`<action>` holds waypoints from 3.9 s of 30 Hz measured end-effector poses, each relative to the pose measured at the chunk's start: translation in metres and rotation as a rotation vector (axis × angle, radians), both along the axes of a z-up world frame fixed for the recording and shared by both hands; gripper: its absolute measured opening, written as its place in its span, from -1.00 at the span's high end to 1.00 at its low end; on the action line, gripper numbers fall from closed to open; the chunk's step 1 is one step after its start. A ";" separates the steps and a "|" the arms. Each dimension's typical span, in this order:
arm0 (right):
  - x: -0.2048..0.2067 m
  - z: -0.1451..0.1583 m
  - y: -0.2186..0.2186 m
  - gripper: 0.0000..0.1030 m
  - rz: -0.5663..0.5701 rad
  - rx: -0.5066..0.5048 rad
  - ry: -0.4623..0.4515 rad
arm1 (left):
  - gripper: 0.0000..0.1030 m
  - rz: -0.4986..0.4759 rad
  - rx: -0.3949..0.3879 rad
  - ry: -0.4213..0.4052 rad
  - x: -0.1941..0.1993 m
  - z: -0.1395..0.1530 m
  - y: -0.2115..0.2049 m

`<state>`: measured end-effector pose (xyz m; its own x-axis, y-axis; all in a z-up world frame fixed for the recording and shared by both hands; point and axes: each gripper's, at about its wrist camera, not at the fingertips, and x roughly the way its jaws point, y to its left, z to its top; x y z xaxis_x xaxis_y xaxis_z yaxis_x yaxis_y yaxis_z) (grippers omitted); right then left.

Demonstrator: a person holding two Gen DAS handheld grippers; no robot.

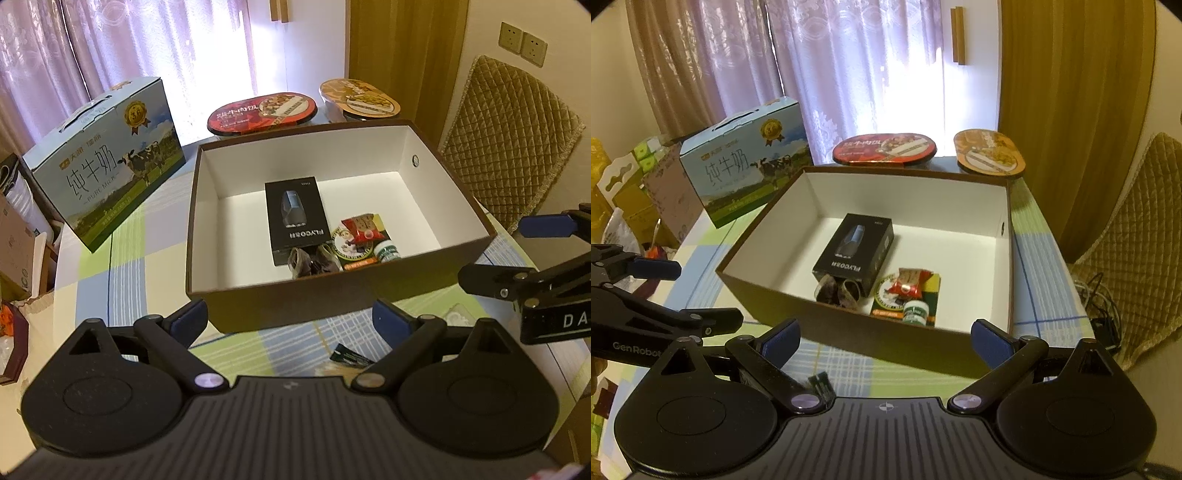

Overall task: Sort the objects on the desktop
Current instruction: 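Open both grippers to release the items and withdraw from the box, then grasp the cream plastic holder with the left gripper while the right gripper grasps the clear floss-pick box, then carry the cream holder and floss-pick box over the brown box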

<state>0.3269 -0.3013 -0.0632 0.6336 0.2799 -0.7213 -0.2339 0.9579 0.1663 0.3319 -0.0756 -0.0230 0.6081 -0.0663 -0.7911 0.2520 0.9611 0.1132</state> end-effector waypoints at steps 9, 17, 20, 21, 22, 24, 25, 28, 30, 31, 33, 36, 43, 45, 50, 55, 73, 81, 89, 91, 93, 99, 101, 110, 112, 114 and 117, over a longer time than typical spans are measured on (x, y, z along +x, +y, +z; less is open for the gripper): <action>-0.019 -0.010 0.005 -0.87 0.009 0.009 0.035 | -0.83 -0.003 -0.002 0.026 -0.021 -0.010 0.004; -0.031 -0.016 0.006 -0.87 0.015 0.006 0.051 | -0.83 -0.004 -0.007 0.065 -0.036 -0.024 0.006; -0.034 -0.020 0.004 -0.87 0.012 0.007 0.060 | -0.83 -0.001 -0.007 0.076 -0.041 -0.029 0.008; -0.035 -0.021 0.003 -0.87 0.010 0.006 0.065 | -0.83 0.000 -0.007 0.080 -0.043 -0.031 0.009; -0.036 -0.023 0.002 -0.87 0.007 0.005 0.071 | -0.83 0.002 -0.006 0.084 -0.044 -0.033 0.010; -0.039 -0.027 0.001 -0.87 0.004 0.002 0.081 | -0.83 0.006 -0.001 0.091 -0.047 -0.036 0.011; -0.041 -0.029 0.000 -0.87 0.003 0.002 0.088 | -0.83 0.008 0.002 0.095 -0.049 -0.038 0.012; -0.045 -0.034 -0.003 -0.87 0.002 0.000 0.106 | -0.83 0.007 0.004 0.106 -0.053 -0.043 0.013; -0.047 -0.037 -0.004 -0.87 -0.001 -0.002 0.117 | -0.83 0.007 0.005 0.112 -0.055 -0.046 0.012; -0.048 -0.038 -0.005 -0.87 -0.003 -0.003 0.121 | -0.83 0.006 0.004 0.115 -0.057 -0.047 0.012; -0.050 -0.041 -0.006 -0.87 -0.005 -0.006 0.129 | -0.83 0.003 0.003 0.122 -0.060 -0.050 0.011; -0.053 -0.046 -0.007 -0.87 -0.008 -0.013 0.144 | -0.83 0.002 0.004 0.137 -0.064 -0.057 0.010; -0.063 -0.062 -0.010 -0.87 -0.015 -0.027 0.188 | -0.83 0.005 0.011 0.180 -0.074 -0.072 0.012; -0.066 -0.066 -0.012 -0.87 -0.016 -0.030 0.198 | -0.83 0.005 0.008 0.193 -0.077 -0.077 0.012; -0.074 -0.079 -0.014 -0.87 -0.017 -0.036 0.223 | -0.83 0.002 -0.001 0.218 -0.083 -0.089 0.012; -0.081 -0.096 -0.019 -0.87 -0.021 -0.045 0.235 | -0.83 0.011 -0.017 0.243 -0.085 -0.105 0.010; -0.082 -0.132 -0.062 -0.87 -0.121 -0.014 0.306 | -0.84 0.108 -0.099 0.327 -0.063 -0.141 -0.014; -0.076 -0.134 -0.067 -0.87 -0.126 -0.010 0.309 | -0.84 0.166 -0.090 0.334 -0.049 -0.153 -0.022; -0.065 -0.135 -0.071 -0.87 -0.107 0.005 0.290 | -0.69 0.203 -0.115 0.331 -0.046 -0.158 -0.009; -0.061 -0.135 -0.070 -0.87 -0.089 0.017 0.278 | -0.69 0.212 -0.123 0.323 -0.048 -0.158 0.000; -0.057 -0.135 -0.066 -0.87 -0.064 0.022 0.263 | -0.69 0.224 -0.115 0.309 -0.050 -0.157 0.009; -0.038 -0.136 -0.051 -0.87 0.018 0.019 0.218 | -0.68 0.256 -0.082 0.264 -0.051 -0.154 0.037; -0.031 -0.140 -0.048 -0.87 0.030 0.006 0.209 | -0.70 0.258 -0.088 0.259 -0.051 -0.152 0.045; -0.009 -0.154 -0.036 -0.87 0.052 -0.029 0.221 | -0.82 0.334 -0.107 0.280 -0.044 -0.153 0.051; -0.008 -0.156 -0.034 -0.87 0.050 -0.029 0.225 | -0.75 0.352 -0.105 0.286 -0.044 -0.156 0.051; -0.006 -0.157 -0.034 -0.87 0.043 -0.032 0.223 | -0.66 0.339 -0.078 0.260 -0.044 -0.155 0.048; -0.005 -0.157 -0.032 -0.87 0.039 -0.036 0.217 | -0.66 0.308 -0.070 0.254 -0.043 -0.155 0.048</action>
